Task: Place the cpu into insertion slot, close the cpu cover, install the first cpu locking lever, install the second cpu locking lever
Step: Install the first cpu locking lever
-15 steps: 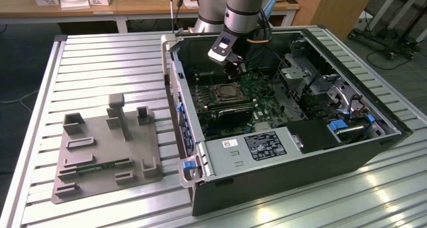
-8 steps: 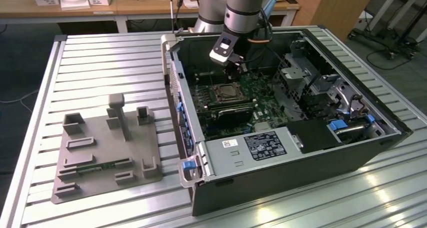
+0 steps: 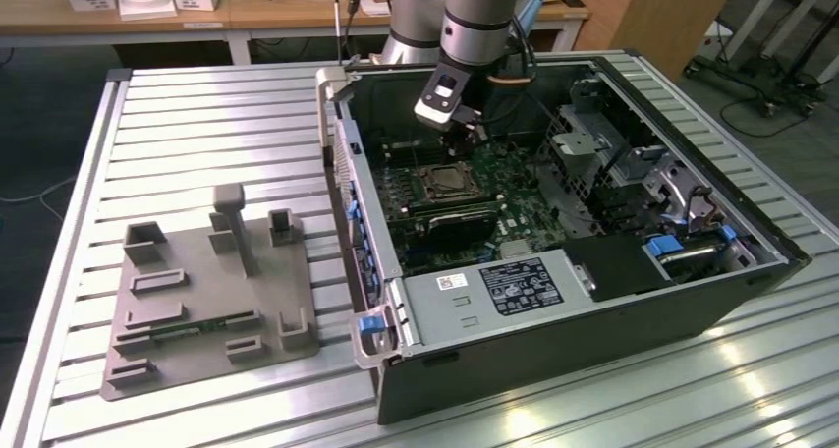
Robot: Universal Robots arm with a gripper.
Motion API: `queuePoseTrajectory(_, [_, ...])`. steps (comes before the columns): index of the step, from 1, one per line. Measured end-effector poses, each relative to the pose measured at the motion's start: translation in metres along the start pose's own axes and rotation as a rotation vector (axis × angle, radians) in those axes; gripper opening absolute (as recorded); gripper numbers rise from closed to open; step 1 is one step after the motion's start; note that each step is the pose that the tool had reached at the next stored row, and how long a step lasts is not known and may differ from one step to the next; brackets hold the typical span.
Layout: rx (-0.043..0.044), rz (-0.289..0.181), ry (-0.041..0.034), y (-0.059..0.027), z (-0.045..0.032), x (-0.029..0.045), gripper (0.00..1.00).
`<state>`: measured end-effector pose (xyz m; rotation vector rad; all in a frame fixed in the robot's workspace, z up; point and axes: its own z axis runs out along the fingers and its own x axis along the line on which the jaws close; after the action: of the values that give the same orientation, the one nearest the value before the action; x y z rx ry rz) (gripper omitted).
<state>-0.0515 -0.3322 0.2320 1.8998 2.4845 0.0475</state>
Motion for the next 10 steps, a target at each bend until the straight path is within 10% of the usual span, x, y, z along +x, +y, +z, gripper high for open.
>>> queuePoseTrajectory(10, [0.0002,-0.015,0.0005,0.0000,0.0000,0.0000,0.10])
